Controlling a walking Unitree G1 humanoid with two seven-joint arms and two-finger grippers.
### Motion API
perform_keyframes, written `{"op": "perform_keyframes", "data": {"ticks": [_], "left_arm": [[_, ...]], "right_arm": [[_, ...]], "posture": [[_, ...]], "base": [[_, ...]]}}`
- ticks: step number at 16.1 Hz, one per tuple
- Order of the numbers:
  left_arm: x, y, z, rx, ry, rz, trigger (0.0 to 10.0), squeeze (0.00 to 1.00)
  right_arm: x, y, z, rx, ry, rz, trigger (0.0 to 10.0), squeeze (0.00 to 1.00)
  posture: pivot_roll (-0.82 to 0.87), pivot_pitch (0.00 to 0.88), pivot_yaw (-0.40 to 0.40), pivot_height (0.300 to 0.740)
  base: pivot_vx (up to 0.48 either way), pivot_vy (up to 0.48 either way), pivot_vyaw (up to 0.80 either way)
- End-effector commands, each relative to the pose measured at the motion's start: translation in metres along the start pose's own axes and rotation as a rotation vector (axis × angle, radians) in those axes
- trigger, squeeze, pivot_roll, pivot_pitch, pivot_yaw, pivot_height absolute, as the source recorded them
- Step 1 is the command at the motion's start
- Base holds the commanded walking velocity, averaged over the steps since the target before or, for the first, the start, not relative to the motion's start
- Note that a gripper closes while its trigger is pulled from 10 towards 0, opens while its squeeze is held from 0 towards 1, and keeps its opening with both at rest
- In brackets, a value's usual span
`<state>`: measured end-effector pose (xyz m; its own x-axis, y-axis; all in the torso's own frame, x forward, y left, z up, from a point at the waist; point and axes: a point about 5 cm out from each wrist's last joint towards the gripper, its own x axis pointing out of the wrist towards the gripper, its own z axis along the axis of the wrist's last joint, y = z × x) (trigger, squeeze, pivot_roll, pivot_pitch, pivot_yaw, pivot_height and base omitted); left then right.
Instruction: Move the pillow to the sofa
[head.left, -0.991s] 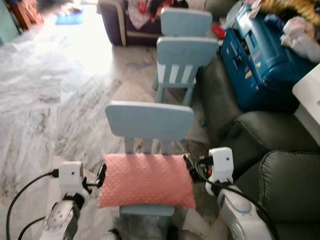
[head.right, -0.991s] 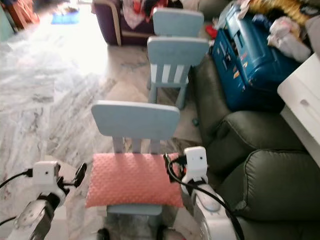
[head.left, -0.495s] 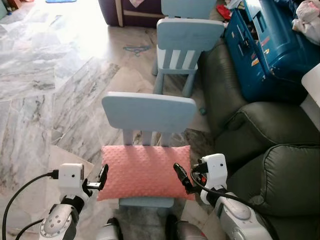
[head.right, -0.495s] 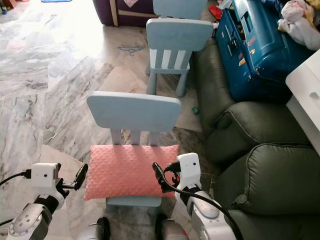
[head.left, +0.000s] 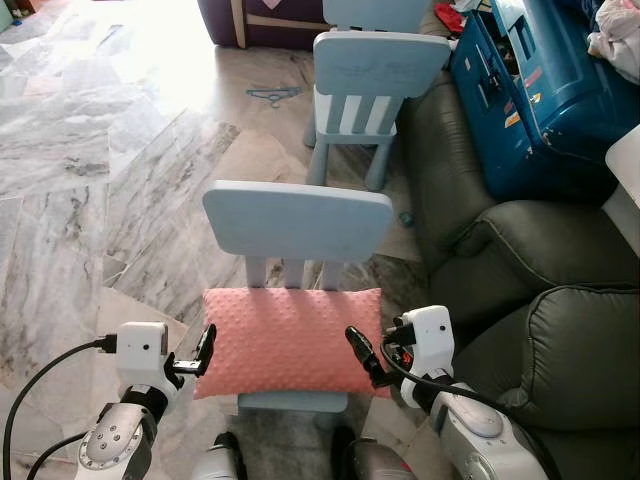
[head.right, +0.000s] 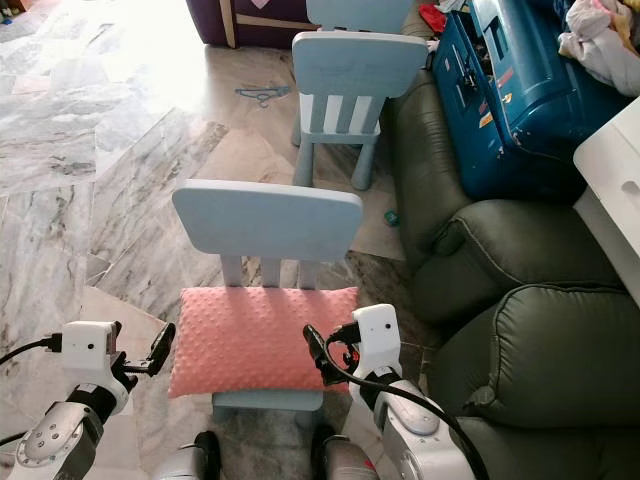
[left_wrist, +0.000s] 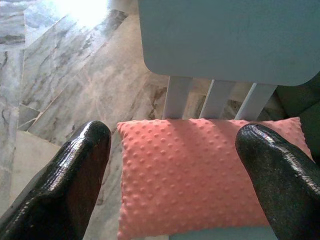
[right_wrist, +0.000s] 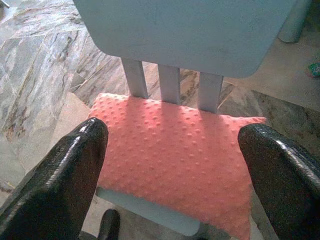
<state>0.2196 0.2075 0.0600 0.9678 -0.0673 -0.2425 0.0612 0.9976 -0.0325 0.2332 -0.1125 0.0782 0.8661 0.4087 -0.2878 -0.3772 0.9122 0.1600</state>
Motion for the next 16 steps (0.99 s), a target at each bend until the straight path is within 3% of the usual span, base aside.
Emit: {"op": "perform_keyframes", "data": {"ticks": [1, 16], "left_arm": [[-0.0028, 0.0002, -0.0037, 0.012, 0.024, 0.006, 10.0, 0.00], [-0.0035, -0.0021, -0.0061, 0.008, 0.036, 0.007, 10.0, 0.00]], "right_arm": [[-0.0024, 0.0024, -0.0008, -0.004, 0.007, 0.016, 10.0, 0.00], [-0.0050, 0.0033, -0.0001, -0.011, 0.003, 0.024, 10.0, 0.00]], "posture": [[-0.03, 0.269, -0.066, 0.740], [-0.04, 0.280, -0.073, 0.554]], "base": [[0.000, 0.000, 0.00], [0.000, 0.000, 0.00]]}}
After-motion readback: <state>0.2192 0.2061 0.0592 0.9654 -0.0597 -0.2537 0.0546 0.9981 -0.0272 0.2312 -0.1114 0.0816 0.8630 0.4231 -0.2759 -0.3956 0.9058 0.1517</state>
